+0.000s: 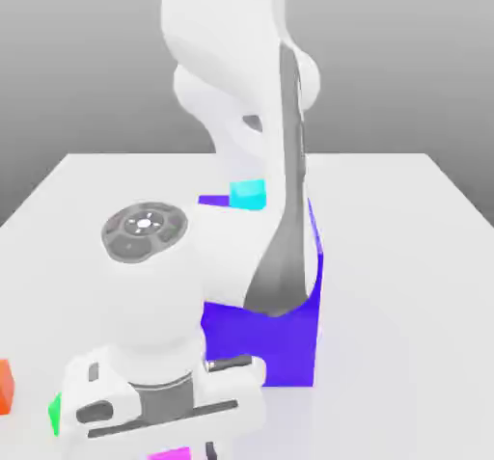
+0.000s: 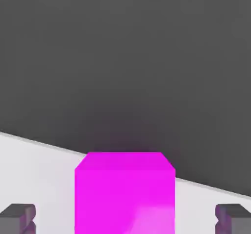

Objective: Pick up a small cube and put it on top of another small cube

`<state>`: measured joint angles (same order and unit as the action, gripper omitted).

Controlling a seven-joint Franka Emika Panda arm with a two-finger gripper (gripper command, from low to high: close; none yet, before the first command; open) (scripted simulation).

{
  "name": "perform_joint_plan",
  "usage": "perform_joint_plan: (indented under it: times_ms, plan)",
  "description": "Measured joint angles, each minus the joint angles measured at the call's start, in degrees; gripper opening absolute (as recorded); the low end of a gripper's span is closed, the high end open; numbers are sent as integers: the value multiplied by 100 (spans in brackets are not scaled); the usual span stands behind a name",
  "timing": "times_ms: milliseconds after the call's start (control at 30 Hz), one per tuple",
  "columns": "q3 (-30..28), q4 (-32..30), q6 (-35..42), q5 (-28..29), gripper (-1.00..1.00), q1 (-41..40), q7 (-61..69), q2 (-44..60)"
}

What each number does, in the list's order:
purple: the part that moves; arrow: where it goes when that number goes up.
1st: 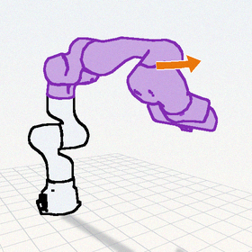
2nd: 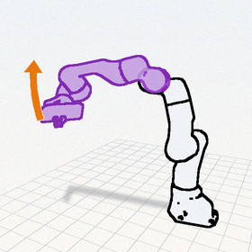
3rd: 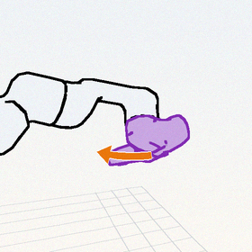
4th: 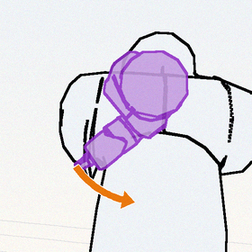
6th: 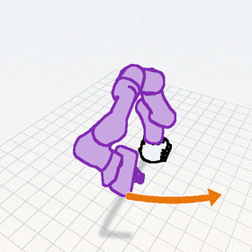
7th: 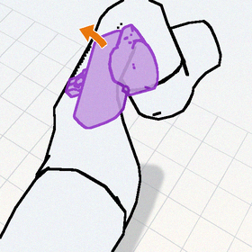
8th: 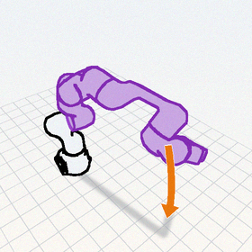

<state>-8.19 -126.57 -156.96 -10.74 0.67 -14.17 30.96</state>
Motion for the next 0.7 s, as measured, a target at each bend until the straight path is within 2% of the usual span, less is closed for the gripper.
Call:
perform_joint_plan:
  times_ms: [200,333,533,600,700]
  plan:
    - [4,2,0,-1,-100,-3,3,10]
    - [-186,-170,536,218,-100,123,-146,-700]
    - [-879,-1062,854,468,-100,-521,513,-1912]
    - [-961,-1224,734,383,-100,-686,746,-1942]
    - [-784,-1236,260,25,-100,-877,1057,-1455]
